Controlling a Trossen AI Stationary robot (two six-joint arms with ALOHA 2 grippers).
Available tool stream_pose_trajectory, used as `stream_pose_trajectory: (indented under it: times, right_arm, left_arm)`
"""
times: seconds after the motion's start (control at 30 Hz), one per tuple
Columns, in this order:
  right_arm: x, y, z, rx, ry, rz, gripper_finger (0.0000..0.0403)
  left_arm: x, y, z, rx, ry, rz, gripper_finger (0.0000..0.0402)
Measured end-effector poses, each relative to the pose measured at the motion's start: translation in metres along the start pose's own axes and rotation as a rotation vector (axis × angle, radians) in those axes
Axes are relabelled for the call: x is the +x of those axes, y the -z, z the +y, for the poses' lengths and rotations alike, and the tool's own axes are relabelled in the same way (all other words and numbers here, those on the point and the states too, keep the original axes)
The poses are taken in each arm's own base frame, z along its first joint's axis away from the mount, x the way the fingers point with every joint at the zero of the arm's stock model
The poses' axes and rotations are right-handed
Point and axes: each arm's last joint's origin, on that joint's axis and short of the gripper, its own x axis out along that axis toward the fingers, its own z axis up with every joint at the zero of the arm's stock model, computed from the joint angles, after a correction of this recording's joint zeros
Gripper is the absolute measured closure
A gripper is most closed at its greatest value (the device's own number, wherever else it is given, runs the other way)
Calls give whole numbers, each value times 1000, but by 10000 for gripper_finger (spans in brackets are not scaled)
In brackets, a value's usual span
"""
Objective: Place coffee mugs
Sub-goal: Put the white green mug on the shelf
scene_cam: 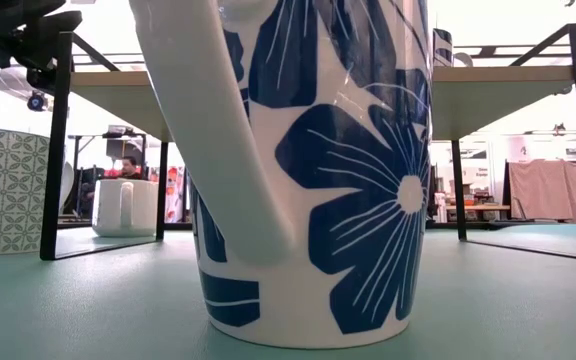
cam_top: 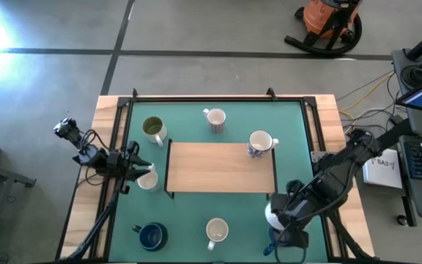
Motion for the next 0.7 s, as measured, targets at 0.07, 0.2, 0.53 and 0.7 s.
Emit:
stream_pose_trajectory:
  times: [0.07, 0.2, 0.53, 0.7]
  right_arm:
    - [-3, -5, 6, -46, 6, -38, 391]
    - [-9, -15, 16, -131, 40, -116, 391]
    - [-10, -37, 5, -189, 232, -193, 391]
    - [-11, -49, -6, -148, 256, -204, 391]
  left_arm:
    - [0, 0, 0, 0, 0, 0, 312]
    - [0, 0, 0, 0, 0, 0, 312]
    - [0, 0, 0, 0, 0, 0, 312]
    - [0, 0, 0, -1, 0, -1, 312]
